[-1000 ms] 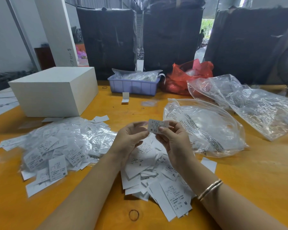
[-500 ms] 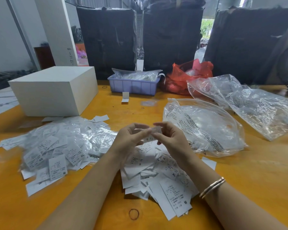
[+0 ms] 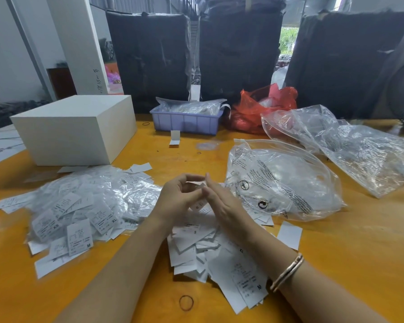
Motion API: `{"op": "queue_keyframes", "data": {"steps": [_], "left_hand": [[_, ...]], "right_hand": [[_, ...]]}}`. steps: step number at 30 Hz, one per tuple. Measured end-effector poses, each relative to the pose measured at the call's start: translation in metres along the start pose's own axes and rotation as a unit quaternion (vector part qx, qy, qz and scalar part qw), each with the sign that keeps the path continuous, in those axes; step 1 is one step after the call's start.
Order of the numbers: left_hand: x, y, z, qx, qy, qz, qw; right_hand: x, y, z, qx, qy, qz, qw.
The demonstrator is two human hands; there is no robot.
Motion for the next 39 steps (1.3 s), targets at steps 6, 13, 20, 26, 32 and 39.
{"op": "queue_keyframes", "data": {"steps": [6, 13, 20, 26, 32, 39], "left_hand": [[0.001, 0.024, -0.009, -0.219, -0.069, -0.119, 0.966], [0.006, 0.037, -0.008, -0.505, -0.033, -0.204, 0.838], [0.003, 0.039, 0.001, -0.611, 0.042, -0.189, 0.767], [0.001, 0.016, 0.003, -0.540, -0.051, -0.149, 0.827], [0.002, 0.008, 0.001, -0.490, -0.096, -0.139, 0.855], [0.002, -0.006, -0.005, -0.278, -0.117, -0.006, 0.953]], "right_hand": [[0.007, 0.083, -0.021, 0.165, -0.009, -0.323, 0.932], [0.011, 0.107, -0.089, 0.384, -0.290, -0.131, 0.866], [0.008, 0.107, -0.086, 0.426, -0.286, -0.173, 0.841], [0.014, 0.112, -0.087, 0.300, -0.261, -0.268, 0.877], [0.020, 0.117, -0.082, 0.233, -0.172, -0.369, 0.883], [0.010, 0.074, -0.022, 0.153, 0.109, -0.265, 0.946]]}}
Point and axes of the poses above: each hand's wrist, its own x-axis away from the middle knuckle, its own y-axis out of the back of the hand, z = x × y, the point moved 4 cm from there along -x, towards the middle knuckle, and after that the axes turned 8 degrees about z, right-handed, at the moved point
